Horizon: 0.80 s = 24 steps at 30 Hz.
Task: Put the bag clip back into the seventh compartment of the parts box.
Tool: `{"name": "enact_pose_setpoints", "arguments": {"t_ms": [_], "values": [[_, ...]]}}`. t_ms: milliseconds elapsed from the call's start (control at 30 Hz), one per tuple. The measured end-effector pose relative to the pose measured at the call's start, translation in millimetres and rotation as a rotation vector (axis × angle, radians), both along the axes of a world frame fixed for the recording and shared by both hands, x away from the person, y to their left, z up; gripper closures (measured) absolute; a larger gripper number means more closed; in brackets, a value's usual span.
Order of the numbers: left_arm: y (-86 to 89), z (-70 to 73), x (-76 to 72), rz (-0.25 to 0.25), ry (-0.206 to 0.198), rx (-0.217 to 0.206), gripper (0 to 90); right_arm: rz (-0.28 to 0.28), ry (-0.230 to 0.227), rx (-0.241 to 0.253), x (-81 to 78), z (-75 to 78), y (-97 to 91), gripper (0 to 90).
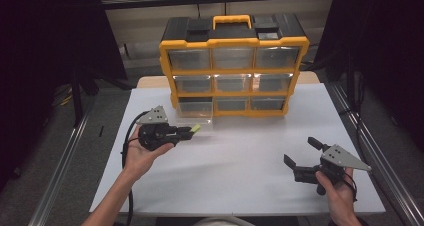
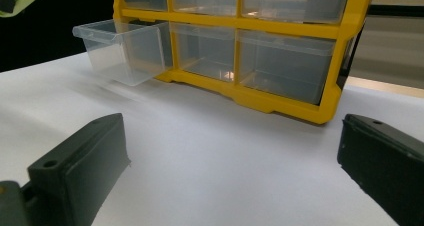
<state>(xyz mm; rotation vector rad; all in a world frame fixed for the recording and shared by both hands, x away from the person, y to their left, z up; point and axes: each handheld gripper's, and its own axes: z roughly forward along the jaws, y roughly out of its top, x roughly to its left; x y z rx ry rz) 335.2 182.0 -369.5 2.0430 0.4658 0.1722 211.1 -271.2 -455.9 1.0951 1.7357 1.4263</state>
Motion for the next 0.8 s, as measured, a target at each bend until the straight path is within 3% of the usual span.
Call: {"name": "enact_pose_setpoints", "arguments": {"t_ms": [167,267,400,533,800], "values": [[7.5,14.2,5.2,0.024,-0.01,0.004,78.6,-0.005,0.003,-0.002,0.7,-0.4,0.1,0.0],[9.2,20.7,11.7,-0.004,-0.009,-0.006,78.6,-0.003,0.01,-0.002,1.4,-0.4,0.2,0.0],[8.9,28.2,18.1,0.02,-0.011,0.004,78.6,-0.002,0.006,-0.002,2.6,-0.8,0.5,0.0],[6.0,32.9,21.7,0.023,-0.015,0.045,78.6,0.001,0.008,-0.003,2.8,-0.9,0.5,0.0],[0.8,39.1,34.1,0.029,-0.019,0.087,78.6,0.005,0.005,-0.005,2.2,-0.6,-0.1,0.0]]}}
